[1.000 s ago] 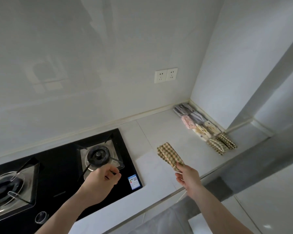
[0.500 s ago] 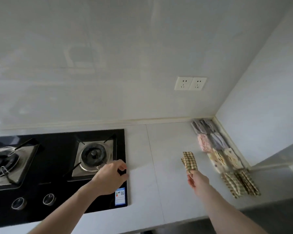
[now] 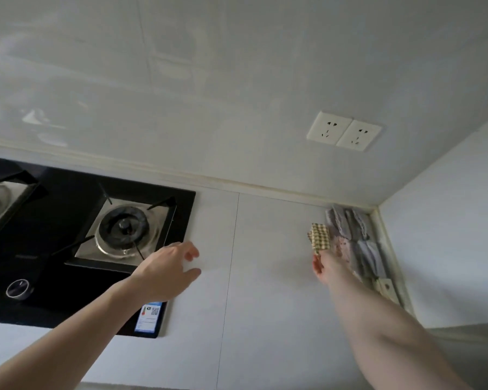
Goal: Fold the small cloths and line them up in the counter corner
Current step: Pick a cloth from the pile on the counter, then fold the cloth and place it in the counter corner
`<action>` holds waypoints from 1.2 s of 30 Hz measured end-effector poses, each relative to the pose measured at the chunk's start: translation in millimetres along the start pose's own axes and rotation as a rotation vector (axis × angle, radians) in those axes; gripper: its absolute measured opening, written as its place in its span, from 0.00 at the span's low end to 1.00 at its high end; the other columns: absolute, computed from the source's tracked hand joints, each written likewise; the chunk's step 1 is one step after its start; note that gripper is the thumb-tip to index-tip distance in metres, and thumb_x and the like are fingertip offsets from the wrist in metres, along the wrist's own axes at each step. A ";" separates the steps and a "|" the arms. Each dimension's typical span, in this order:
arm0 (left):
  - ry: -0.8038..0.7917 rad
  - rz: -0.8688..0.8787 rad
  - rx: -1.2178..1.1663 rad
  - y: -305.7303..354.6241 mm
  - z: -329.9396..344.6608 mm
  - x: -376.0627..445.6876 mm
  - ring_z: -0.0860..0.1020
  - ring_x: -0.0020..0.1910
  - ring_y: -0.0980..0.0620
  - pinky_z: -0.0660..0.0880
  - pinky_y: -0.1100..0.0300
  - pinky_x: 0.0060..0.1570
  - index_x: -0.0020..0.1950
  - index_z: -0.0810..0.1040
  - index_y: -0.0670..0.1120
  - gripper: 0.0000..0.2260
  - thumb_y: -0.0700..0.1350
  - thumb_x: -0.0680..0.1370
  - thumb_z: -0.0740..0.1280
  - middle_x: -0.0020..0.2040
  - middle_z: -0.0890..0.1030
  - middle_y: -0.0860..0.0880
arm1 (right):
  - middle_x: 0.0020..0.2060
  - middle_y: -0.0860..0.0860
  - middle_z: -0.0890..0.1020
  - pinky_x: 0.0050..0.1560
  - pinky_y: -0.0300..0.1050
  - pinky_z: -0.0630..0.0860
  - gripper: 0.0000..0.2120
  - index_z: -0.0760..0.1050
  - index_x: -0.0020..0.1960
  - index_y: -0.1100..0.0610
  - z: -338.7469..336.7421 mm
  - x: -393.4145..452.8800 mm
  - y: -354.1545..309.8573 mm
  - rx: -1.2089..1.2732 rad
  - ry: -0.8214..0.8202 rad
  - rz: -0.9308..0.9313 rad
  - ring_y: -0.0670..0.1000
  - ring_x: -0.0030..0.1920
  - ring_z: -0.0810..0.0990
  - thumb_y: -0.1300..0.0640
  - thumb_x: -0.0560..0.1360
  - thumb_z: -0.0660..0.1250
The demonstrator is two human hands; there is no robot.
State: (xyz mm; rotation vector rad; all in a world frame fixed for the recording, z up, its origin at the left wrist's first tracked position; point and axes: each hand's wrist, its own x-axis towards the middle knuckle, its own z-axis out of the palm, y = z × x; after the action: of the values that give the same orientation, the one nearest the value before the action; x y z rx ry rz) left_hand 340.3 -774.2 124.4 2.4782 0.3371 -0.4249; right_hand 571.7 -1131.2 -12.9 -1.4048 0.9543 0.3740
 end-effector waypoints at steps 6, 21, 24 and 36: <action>0.002 -0.016 0.016 -3.5 7.1 13.9 0.79 0.50 0.61 0.78 0.57 0.56 0.66 0.73 0.57 0.15 0.55 0.80 0.68 0.57 0.76 0.61 | 0.37 0.52 0.78 0.19 0.34 0.73 0.11 0.72 0.44 0.57 33.3 44.2 -21.2 -0.030 0.043 -0.050 0.48 0.32 0.76 0.66 0.82 0.56; -0.039 -0.090 -0.018 -14.2 -5.8 -1.6 0.80 0.51 0.59 0.80 0.57 0.56 0.63 0.77 0.56 0.13 0.55 0.79 0.70 0.55 0.81 0.59 | 0.37 0.60 0.82 0.35 0.53 0.82 0.28 0.70 0.66 0.64 43.9 51.5 8.8 -0.327 0.128 -0.161 0.56 0.27 0.80 0.39 0.83 0.59; -0.011 -0.098 -0.017 -18.1 -22.2 -26.1 0.79 0.52 0.60 0.79 0.60 0.56 0.64 0.76 0.56 0.13 0.54 0.80 0.69 0.56 0.80 0.59 | 0.60 0.64 0.80 0.52 0.60 0.83 0.31 0.67 0.71 0.64 52.2 8.1 47.9 -0.680 0.069 -0.288 0.64 0.50 0.85 0.41 0.80 0.64; 0.237 -0.300 -0.066 -173.9 -85.7 -237.8 0.78 0.52 0.61 0.77 0.63 0.53 0.62 0.74 0.61 0.10 0.57 0.81 0.67 0.57 0.76 0.62 | 0.69 0.49 0.69 0.49 0.38 0.72 0.25 0.67 0.72 0.51 206.1 -319.6 187.0 -1.111 -0.598 -0.827 0.50 0.54 0.81 0.52 0.78 0.70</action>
State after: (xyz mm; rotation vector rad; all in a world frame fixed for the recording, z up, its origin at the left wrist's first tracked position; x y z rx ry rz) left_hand 83.7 -619.3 189.8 2.4222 0.8125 -0.2341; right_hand 315.0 -806.6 78.3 -2.3176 -0.4812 0.6695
